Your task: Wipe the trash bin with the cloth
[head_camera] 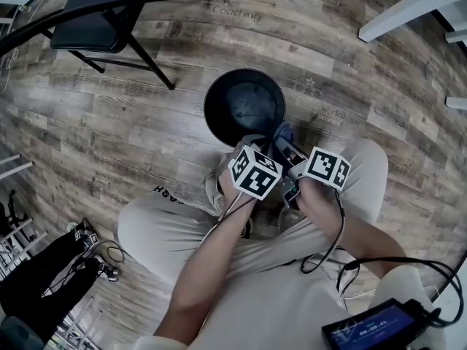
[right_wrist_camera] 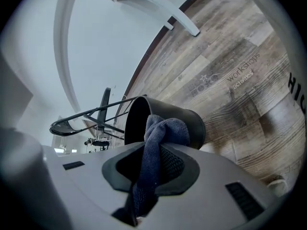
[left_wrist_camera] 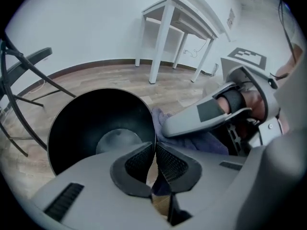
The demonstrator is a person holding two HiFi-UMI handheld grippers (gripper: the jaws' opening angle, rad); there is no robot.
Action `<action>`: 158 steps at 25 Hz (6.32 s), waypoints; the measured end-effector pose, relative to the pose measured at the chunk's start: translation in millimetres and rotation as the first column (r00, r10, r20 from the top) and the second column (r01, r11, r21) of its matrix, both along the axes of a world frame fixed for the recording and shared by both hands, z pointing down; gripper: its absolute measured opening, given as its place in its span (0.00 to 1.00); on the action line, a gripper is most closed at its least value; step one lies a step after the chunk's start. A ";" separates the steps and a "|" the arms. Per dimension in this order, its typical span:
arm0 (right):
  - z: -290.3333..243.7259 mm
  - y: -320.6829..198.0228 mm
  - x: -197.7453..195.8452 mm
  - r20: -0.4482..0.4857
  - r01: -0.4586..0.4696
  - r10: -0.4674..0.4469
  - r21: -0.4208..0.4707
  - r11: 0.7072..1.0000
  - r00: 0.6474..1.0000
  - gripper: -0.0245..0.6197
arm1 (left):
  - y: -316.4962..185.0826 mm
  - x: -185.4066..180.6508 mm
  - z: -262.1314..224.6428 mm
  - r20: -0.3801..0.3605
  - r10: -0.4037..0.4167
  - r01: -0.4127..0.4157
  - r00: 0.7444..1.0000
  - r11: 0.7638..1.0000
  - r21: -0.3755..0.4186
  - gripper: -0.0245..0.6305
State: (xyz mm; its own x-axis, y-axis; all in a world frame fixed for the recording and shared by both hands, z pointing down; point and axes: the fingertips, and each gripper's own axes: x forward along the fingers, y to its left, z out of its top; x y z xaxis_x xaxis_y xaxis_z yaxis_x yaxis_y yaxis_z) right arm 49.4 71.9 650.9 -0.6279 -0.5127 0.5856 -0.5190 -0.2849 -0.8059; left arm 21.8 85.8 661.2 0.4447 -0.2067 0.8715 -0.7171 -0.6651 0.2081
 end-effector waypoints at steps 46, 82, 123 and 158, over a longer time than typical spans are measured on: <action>102.5 8.5 26.5 -0.234 -0.087 0.025 -0.260 0.962 0.972 0.15 | -15.5 17.8 -3.3 -0.111 -0.197 0.196 0.974 0.980 -0.020 0.09; 99.9 22.5 -0.9 -0.019 -0.242 0.246 -0.267 0.933 0.969 0.15 | 5.6 2.0 5.2 0.056 0.085 -0.086 0.995 0.996 0.013 0.12; 33.6 42.3 12.2 -0.036 -0.130 0.125 -0.241 0.962 0.992 0.15 | 18.6 -46.9 -5.8 0.190 0.516 -0.525 0.835 0.851 -0.002 0.30; 219.6 11.3 29.1 -0.197 -0.351 0.296 -0.382 0.855 0.935 0.15 | 14.1 0.9 15.2 0.157 0.286 -0.284 0.945 0.958 -0.040 0.10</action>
